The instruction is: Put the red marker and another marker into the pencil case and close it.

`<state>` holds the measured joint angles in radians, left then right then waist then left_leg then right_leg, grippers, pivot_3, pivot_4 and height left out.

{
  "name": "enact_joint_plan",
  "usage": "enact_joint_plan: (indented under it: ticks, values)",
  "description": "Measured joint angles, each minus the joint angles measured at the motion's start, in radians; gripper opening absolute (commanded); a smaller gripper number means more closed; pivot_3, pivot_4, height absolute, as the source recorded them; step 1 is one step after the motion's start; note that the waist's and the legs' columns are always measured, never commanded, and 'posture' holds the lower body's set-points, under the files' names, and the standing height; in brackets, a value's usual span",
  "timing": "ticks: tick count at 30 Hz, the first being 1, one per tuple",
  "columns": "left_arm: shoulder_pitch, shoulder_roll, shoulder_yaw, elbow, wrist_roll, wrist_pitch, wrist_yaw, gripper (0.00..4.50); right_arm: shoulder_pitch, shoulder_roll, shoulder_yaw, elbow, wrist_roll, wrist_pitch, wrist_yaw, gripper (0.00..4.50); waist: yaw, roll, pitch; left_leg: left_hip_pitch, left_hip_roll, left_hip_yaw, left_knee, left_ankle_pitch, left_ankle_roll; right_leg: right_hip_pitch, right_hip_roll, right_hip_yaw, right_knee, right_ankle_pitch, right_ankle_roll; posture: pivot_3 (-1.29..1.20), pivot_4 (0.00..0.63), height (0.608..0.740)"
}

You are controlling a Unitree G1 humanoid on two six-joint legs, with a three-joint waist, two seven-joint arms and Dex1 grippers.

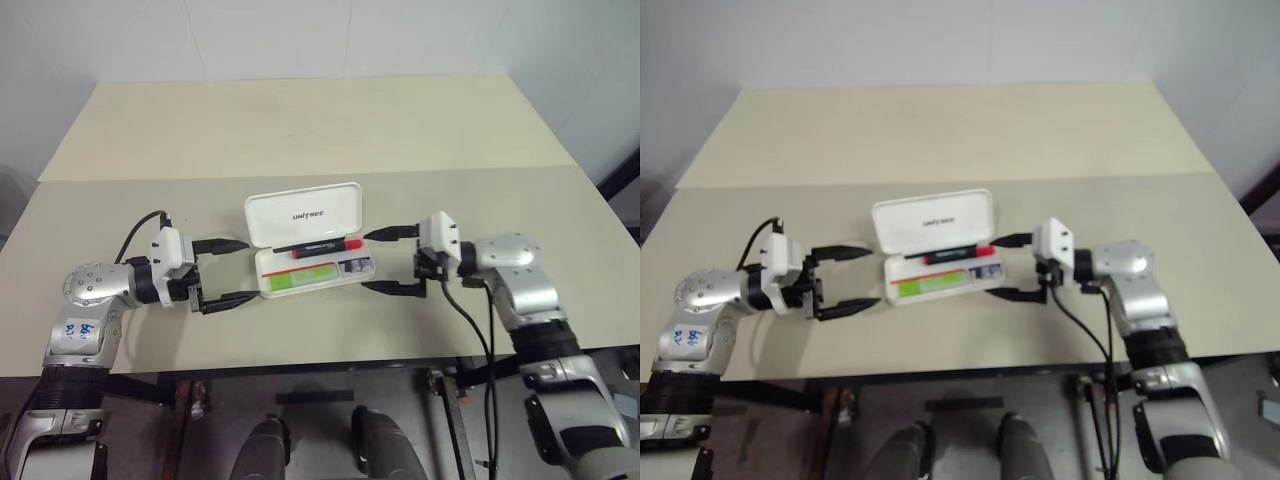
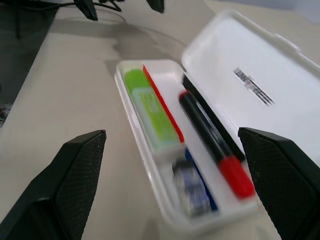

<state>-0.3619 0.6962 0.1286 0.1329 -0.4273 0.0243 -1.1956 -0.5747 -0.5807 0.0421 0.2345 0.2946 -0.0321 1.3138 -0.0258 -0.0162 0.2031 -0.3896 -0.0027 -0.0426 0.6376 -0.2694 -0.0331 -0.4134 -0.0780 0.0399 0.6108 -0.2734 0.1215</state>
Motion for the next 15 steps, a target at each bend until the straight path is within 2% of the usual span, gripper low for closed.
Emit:
enact_joint_plan:
  ticks: [5, 11, 15]
  values:
    - [-0.004, -0.002, 0.029, 0.054, -0.015, -0.003, -0.002, 2.09, 0.04, -0.059, -0.095, -0.039, 0.015, 0.034, -0.084, 4.5, -0.004, 0.0, 0.0, 0.003, 0.001, 0.001, 0.0, 0.001, 0.0, 0.0, 0.001, 0.001, 0.002, 0.0, -0.001, 0.0, 0.15, 0.74]
    - [-0.004, -0.006, 0.038, 0.081, -0.016, -0.021, 0.003, 0.03, 0.076, -0.063, -0.095, -0.071, 0.018, 0.038, -0.108, 4.5, -0.001, 0.0, 0.0, 0.002, 0.0, 0.002, 0.0, 0.001, 0.0, 0.0, 0.001, 0.001, 0.002, 0.0, 0.0, 0.0, 0.15, 0.74]
    - [0.003, -0.038, 0.072, 0.087, -0.016, -0.059, 0.057, 0.03, 0.083, -0.063, -0.091, -0.079, 0.018, 0.038, -0.118, 4.5, -0.001, 0.0, 0.0, 0.002, 0.0, 0.001, 0.0, 0.001, 0.0, 0.0, 0.0, 0.001, 0.002, 0.0, 0.0, 0.0, 0.15, 0.74]
